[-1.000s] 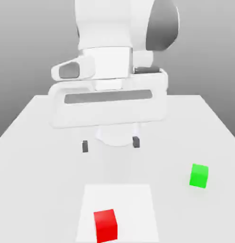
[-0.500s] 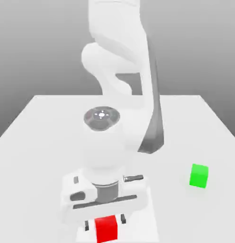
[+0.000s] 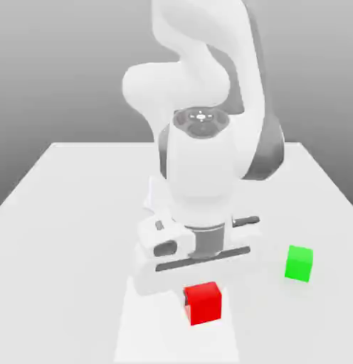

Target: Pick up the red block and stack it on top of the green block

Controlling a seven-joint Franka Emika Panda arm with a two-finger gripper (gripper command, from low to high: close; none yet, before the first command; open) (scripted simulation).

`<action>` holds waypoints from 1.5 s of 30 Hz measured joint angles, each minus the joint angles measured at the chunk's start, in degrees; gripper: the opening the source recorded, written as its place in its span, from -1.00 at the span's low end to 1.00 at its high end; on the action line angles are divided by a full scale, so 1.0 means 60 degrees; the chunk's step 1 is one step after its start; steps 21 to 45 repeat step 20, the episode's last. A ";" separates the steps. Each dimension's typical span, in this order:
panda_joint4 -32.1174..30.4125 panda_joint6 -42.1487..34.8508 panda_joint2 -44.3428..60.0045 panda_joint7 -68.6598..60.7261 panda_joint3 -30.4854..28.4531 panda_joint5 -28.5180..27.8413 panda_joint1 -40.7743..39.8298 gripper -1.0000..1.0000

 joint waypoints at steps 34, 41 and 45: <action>-0.1901 0.1976 0.0078 0.4558 0.1731 -0.1758 0.3021 1.00; -0.1901 0.1976 0.0078 0.4558 0.1731 -0.1758 0.3021 1.00; -0.1901 0.1976 0.0078 0.4558 0.1731 -0.1758 0.3021 1.00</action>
